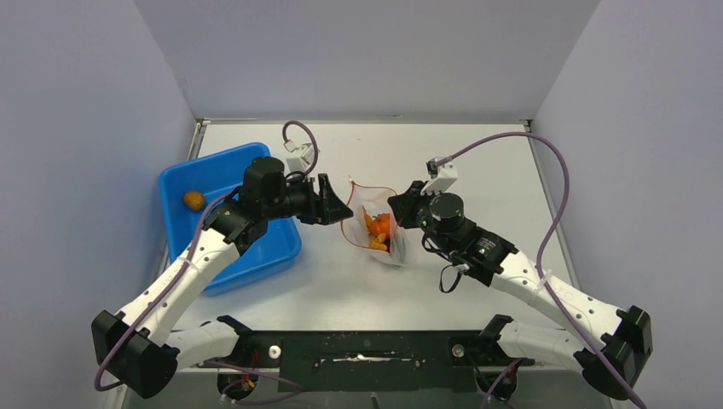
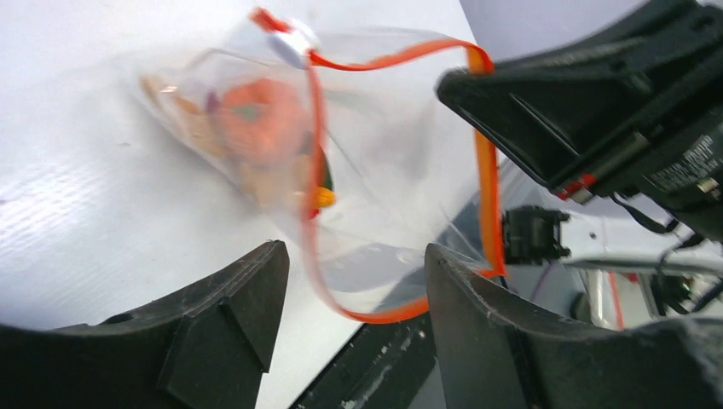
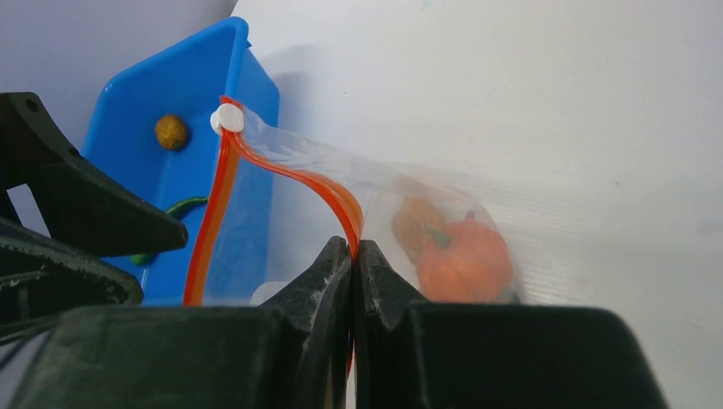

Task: Place the food in the zip-top bag and seal the zipper
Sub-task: Place the fake vegetable in the zipper food storage bag, then pick up the fake vegetable from the bin.

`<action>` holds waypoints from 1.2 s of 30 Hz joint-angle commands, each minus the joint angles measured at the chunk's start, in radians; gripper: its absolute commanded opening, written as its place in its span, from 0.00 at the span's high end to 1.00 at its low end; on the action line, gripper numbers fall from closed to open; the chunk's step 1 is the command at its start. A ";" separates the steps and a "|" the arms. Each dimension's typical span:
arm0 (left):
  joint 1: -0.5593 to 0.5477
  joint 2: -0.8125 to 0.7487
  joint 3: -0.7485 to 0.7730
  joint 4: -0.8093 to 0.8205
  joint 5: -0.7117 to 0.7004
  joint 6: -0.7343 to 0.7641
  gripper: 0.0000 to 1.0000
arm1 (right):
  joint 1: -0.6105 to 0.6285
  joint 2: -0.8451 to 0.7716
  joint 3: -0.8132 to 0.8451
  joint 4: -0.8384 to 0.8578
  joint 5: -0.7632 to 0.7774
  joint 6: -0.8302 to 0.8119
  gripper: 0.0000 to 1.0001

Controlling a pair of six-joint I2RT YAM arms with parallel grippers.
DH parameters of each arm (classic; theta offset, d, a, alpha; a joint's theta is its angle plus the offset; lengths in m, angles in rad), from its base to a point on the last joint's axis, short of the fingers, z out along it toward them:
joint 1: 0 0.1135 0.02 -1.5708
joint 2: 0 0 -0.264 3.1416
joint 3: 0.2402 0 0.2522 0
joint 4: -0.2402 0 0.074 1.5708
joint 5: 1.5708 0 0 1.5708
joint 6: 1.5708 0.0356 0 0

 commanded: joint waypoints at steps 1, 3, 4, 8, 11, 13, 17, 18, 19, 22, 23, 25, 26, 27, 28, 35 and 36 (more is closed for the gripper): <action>0.007 -0.036 0.088 0.018 -0.197 0.051 0.40 | -0.005 -0.071 0.041 -0.016 0.069 -0.013 1.00; 0.017 -0.029 0.115 -0.015 -0.264 0.081 0.36 | -0.005 -0.086 0.037 -0.028 0.071 -0.013 1.00; 0.025 -0.026 0.125 -0.025 -0.291 0.095 0.35 | -0.005 -0.093 0.032 -0.029 0.070 -0.012 1.00; 0.097 -0.028 0.130 -0.044 -0.399 0.129 0.28 | -0.006 -0.106 0.011 -0.021 0.066 -0.007 1.00; 0.214 -0.046 0.090 -0.030 -0.443 0.132 0.22 | -0.005 -0.109 -0.004 -0.008 0.050 -0.004 1.00; 0.295 -0.060 0.044 -0.010 -0.460 0.143 0.18 | -0.007 -0.112 -0.017 0.005 0.034 -0.004 1.00; 0.445 -0.060 -0.013 0.010 -0.490 0.209 0.15 | -0.006 -0.122 -0.041 0.030 0.018 -0.007 1.00; 0.486 -0.053 -0.019 0.007 -0.505 0.226 0.15 | -0.006 -0.125 -0.045 0.033 0.013 -0.010 1.00; 0.513 -0.044 -0.025 0.006 -0.525 0.246 0.16 | -0.007 -0.127 -0.048 0.036 0.009 -0.013 1.00; 0.574 -0.002 -0.049 0.019 -0.611 0.278 0.18 | -0.008 -0.133 -0.047 0.036 -0.015 -0.019 1.00; 0.592 0.017 -0.051 0.025 -0.634 0.276 0.20 | -0.009 -0.133 -0.044 0.034 -0.027 -0.021 1.00; 0.615 0.058 -0.052 0.042 -0.680 0.277 0.23 | -0.009 -0.136 -0.039 0.032 -0.046 -0.026 1.00; 0.616 0.078 -0.052 0.061 -0.711 0.284 0.23 | -0.009 -0.136 -0.035 0.030 -0.052 -0.029 1.00; 0.617 0.106 -0.054 0.079 -0.745 0.296 0.24 | -0.009 -0.136 -0.032 0.027 -0.057 -0.032 1.00; 0.619 0.128 -0.055 0.093 -0.790 0.305 0.24 | -0.011 -0.137 -0.030 0.025 -0.060 -0.036 1.00; 0.653 0.300 0.005 0.176 -0.945 0.334 0.30 | -0.014 -0.130 0.007 0.003 -0.077 -0.063 1.00; 0.663 0.321 0.009 0.190 -0.952 0.341 0.30 | -0.014 -0.125 0.015 -0.012 -0.078 -0.068 1.00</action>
